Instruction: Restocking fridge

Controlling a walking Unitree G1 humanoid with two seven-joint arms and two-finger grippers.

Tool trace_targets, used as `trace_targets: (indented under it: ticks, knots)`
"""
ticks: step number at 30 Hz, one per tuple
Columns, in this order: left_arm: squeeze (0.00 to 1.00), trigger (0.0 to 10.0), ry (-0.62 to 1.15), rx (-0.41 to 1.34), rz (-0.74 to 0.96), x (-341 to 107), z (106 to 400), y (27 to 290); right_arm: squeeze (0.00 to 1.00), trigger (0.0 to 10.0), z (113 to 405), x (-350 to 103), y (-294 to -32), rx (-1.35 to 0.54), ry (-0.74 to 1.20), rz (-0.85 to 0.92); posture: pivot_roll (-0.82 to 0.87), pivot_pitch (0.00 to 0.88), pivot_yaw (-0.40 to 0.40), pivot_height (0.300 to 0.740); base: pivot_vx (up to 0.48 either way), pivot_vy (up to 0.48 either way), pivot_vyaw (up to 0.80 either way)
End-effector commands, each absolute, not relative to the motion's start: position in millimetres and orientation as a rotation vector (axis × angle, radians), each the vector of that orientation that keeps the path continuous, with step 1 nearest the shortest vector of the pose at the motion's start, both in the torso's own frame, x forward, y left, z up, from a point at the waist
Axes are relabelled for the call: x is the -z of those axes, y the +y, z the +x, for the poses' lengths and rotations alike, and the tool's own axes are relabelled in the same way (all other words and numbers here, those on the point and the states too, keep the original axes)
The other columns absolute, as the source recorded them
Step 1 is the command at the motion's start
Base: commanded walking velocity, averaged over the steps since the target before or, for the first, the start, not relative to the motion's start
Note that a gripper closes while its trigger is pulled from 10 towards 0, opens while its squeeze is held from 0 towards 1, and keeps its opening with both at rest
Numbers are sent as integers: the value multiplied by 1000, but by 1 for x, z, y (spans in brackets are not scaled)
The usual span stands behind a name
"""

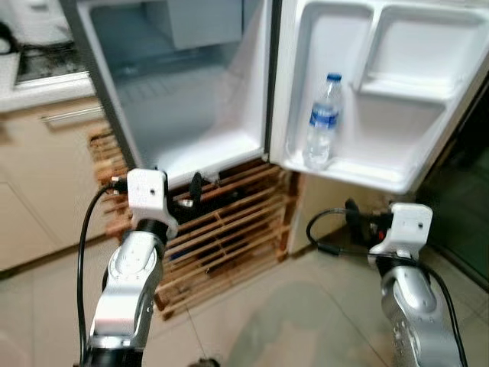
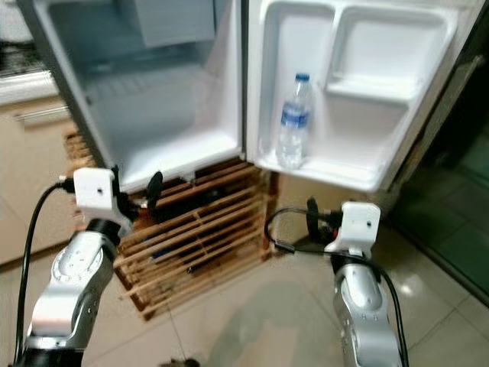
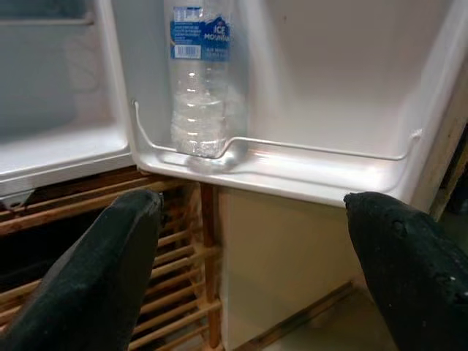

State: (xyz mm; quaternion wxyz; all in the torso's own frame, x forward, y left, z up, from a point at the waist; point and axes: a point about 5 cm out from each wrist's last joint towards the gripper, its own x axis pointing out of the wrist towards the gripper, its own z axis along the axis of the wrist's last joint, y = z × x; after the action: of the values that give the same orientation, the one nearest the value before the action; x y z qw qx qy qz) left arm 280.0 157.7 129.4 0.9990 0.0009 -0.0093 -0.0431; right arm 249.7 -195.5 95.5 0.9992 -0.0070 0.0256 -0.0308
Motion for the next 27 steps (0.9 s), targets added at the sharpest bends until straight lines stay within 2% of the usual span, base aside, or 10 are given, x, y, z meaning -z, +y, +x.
trace_targets:
  ticks: [1, 9, 16, 24, 27]
  knots:
    - [0, 10000, -42, 94, 14, -135, 284, 157, 0, 10000, 253, -97, -194, 50, 48, -22, -79, 0, 50, 740, 0, -472, 750]
    - [0, 10000, -50, 100, 18, -135, 285, 154, 0, 10000, 255, -94, -190, 34, 52, -35, -76, 0, 48, 740, 0, -472, 742]
    - [0, 10000, -23, 29, 31, -130, 292, 156, 0, 10000, 265, -104, -183, -24, 2, -73, -78, 0, 44, 740, 0, -472, 705]
    - [0, 10000, -60, 67, 34, -136, 297, 145, 0, 10000, 274, -108, -180, -36, -19, -73, -75, 0, 44, 740, 0, -472, 657]
    - [0, 10000, -53, 63, 7, -135, 297, 148, 0, 10000, 269, -100, -177, -68, 10, -92, -73, 0, 43, 740, 0, -472, 196]
